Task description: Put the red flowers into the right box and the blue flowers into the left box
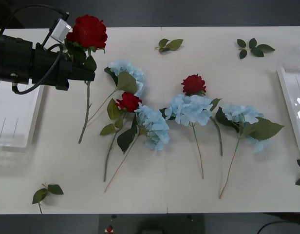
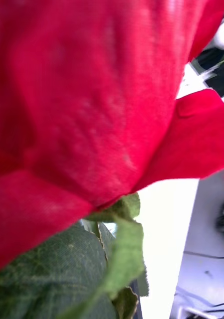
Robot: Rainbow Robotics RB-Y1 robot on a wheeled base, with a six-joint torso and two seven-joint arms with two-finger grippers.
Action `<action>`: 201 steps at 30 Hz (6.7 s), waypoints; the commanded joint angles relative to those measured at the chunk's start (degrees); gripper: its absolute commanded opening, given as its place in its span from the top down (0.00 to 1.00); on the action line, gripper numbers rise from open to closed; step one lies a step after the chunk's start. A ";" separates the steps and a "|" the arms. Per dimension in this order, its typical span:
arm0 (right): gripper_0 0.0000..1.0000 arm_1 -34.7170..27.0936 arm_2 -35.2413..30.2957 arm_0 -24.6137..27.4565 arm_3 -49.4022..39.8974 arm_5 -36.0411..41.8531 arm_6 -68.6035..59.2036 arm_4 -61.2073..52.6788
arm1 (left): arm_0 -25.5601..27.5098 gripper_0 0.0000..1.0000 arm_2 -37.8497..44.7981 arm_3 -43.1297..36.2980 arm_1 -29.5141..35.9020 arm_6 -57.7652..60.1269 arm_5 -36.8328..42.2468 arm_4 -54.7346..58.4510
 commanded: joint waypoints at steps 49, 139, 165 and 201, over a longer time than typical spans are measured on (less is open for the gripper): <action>0.00 -9.83 -2.07 12.00 -22.93 7.75 20.26 -72.57 | -11.87 1.00 -18.70 -1.49 -13.20 -4.05 -16.92 9.18; 0.00 28.14 -4.18 31.77 -53.17 12.32 46.76 -113.88 | -11.87 1.00 -18.70 -1.49 -13.20 -4.05 -16.92 9.18; 0.00 26.99 -4.27 30.98 -53.26 12.41 46.76 -113.96 | -11.87 1.00 -18.70 -1.49 -13.20 -4.05 -16.92 9.18; 1.00 25.76 -4.53 31.07 -53.26 13.11 46.76 -116.16 | -11.87 1.00 -18.70 -1.49 -13.20 -4.05 -16.92 9.18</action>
